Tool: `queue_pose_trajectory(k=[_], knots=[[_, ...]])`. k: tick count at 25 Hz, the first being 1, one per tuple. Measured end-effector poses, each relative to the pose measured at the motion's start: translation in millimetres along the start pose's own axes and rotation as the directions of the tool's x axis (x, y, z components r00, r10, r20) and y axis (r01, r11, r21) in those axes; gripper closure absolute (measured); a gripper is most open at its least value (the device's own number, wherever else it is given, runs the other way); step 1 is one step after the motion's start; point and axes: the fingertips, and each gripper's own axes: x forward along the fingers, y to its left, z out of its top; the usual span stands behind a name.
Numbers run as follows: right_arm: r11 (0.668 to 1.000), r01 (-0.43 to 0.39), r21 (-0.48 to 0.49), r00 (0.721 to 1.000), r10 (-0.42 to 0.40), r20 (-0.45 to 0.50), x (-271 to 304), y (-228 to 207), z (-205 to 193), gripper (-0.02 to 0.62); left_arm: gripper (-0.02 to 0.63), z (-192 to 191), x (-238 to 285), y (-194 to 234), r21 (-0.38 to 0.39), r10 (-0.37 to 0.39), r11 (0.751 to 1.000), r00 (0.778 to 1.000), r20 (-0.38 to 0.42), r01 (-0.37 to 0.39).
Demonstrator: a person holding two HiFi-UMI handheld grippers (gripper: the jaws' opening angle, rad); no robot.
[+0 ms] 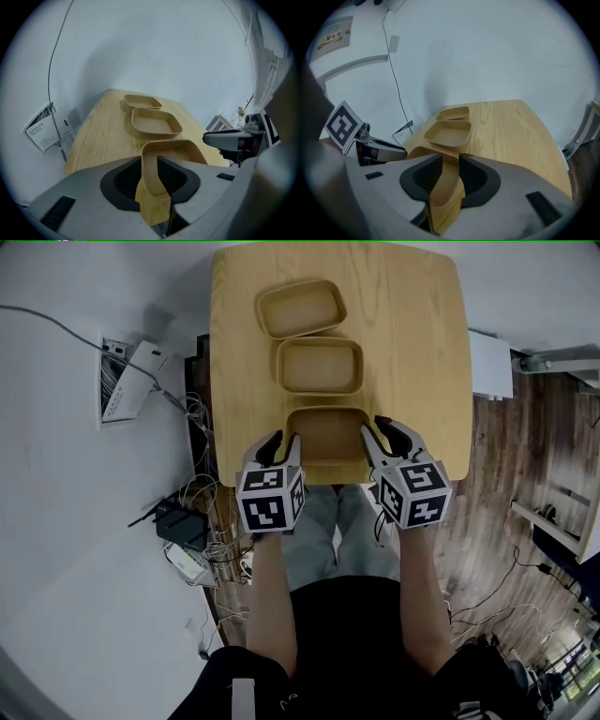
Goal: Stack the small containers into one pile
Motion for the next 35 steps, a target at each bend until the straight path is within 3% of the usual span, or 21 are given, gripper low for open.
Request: queue_pose_trajectory(k=[14,18,20,35], knots=[[0.998,-0.002,0.061,0.995,0.008,-0.095,19,-6,-50,0.480,0.486,-38,19,8,-0.042,0.009,0.999,0.997,-0.071,-0.012],[0.995,-0.030,0.092,0.993,0.041,-0.114,21,-3,-57,0.494,0.526,-43,24,5,-0.083,-0.012,0.997,0.997,-0.078,0.005],[0.995,-0.029,0.095,0.992,0.040,-0.116,20,-3,-57,0.529,0.530,-42,23,4,-0.082,-0.008,0.997,0.997,-0.075,0.002],[0.997,-0.052,0.062,0.997,0.055,-0.054,2,1,-24,0.531,0.531,-7,-7,-6,-0.035,0.040,0.999,0.999,0.012,-0.040]])
